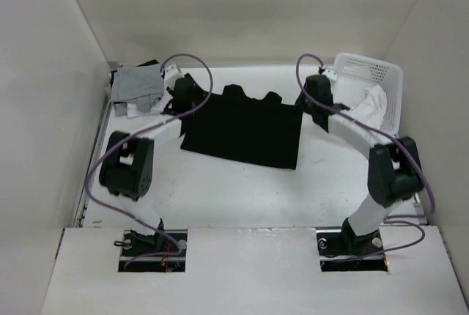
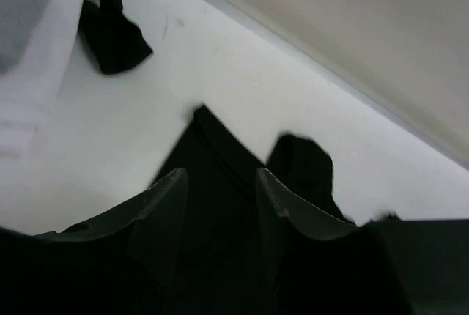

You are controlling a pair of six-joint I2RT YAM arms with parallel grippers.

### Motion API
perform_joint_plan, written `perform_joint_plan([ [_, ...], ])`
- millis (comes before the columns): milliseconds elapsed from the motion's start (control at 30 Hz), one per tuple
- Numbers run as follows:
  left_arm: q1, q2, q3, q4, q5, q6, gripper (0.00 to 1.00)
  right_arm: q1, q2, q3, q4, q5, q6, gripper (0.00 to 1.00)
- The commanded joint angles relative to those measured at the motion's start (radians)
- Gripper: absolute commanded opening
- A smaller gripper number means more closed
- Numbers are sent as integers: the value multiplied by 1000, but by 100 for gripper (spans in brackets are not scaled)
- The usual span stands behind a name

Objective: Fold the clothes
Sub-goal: Fold the tank top

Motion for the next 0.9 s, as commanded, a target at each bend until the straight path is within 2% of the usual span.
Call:
perform_joint_plan([
  [0,-69,-237,-252,146,-15,-10,40,106,-212,-211,134,53,28,27],
  [33,-79,-291,-336,149,-29,-22,40,129,-265,-290,155,42,63,10],
  [67,-83,-349,-424,143,-38,-37,39,154,-316,-370,168,24,103,0],
  [167,-70,-515,-631,80,-27,-103,36,217,-471,-579,186,2,169,0],
  [233,-51,-595,-714,11,-3,-152,36,252,-560,-681,178,13,207,11],
  [300,-21,-646,-773,-38,49,-182,37,278,-642,-771,157,23,259,28],
  [433,48,-649,-816,-29,146,-206,41,283,-711,-856,114,17,326,43],
  [633,90,-510,-793,55,206,-229,43,234,-683,-867,109,-18,317,49],
  [867,95,-447,-794,140,218,-258,41,237,-541,-854,206,-69,324,47],
])
